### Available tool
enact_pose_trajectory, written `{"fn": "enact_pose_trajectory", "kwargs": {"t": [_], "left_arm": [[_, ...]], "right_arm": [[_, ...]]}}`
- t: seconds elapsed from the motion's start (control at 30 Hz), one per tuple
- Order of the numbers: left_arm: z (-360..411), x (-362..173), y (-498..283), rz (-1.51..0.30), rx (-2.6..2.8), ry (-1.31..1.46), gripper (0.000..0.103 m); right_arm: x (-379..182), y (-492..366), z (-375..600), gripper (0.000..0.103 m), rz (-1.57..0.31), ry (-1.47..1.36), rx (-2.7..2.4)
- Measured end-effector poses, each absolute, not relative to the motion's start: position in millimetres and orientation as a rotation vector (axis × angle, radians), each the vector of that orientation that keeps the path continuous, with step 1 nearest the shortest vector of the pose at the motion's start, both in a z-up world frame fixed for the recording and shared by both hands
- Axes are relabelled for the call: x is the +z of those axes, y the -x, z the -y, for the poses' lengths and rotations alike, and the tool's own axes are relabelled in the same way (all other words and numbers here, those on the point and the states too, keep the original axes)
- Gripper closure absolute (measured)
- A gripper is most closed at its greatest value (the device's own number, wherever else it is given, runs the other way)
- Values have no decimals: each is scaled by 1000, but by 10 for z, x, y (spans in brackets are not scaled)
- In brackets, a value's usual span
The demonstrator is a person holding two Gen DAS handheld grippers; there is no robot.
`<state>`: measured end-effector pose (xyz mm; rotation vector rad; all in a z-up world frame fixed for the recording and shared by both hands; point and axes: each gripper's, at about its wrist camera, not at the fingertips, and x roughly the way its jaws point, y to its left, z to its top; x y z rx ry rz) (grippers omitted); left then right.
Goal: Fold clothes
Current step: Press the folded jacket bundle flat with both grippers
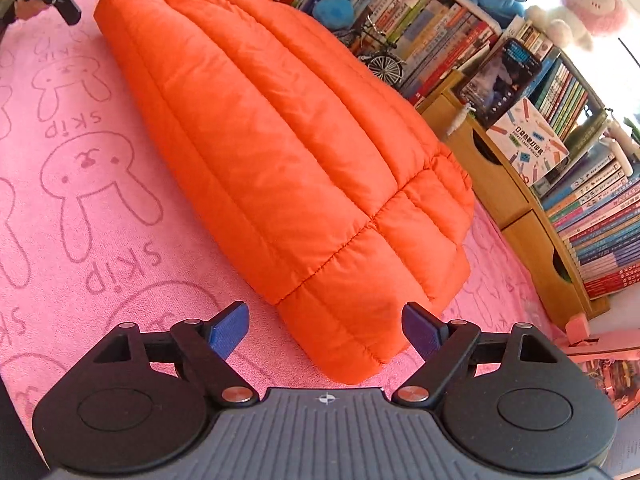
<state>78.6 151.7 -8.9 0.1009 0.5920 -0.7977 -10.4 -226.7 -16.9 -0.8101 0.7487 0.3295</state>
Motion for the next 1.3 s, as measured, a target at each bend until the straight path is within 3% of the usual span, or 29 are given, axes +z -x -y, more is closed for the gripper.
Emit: {"fn": "enact_pose_trajectory", "kwargs": {"t": [0.17, 0.27, 0.37, 0.43, 0.47, 0.5, 0.73, 0.87, 1.03, 1.3], "left_arm": [[-1014, 219, -492, -456, -823, -348, 1], [-427, 242, -365, -353, -903, -569, 1], [-9, 121, -461, -355, -996, -675, 4], [200, 31, -604, -405, -1008, -696, 14], [277, -4, -680, -430, -1006, -701, 26], [327, -28, -760, -456, -996, -701, 31], [467, -164, -992, -483, -983, -823, 30], [490, -251, -985, -505, -1005, -912, 34], [410, -273, -1109, -569, -1019, -874, 41], [101, -362, -1204, -645, -968, -832, 41]], "right_arm": [[-115, 221, 1903, 7, -633, 946, 483], [-68, 198, 1536, 8, -572, 999, 639], [-66, 155, 1249, 17, -540, 1035, 740], [-62, 119, 1105, 32, -531, 1050, 770], [-65, 91, 1058, 36, -535, 1053, 783], [-71, 52, 1038, 36, -547, 1053, 794], [-163, -204, 1018, 34, -598, 1080, 826], [-141, -363, 1050, 42, -688, 1055, 859], [-88, -568, 1156, 45, -812, 1016, 863], [-130, -761, 1646, 46, -946, 958, 748]]}}
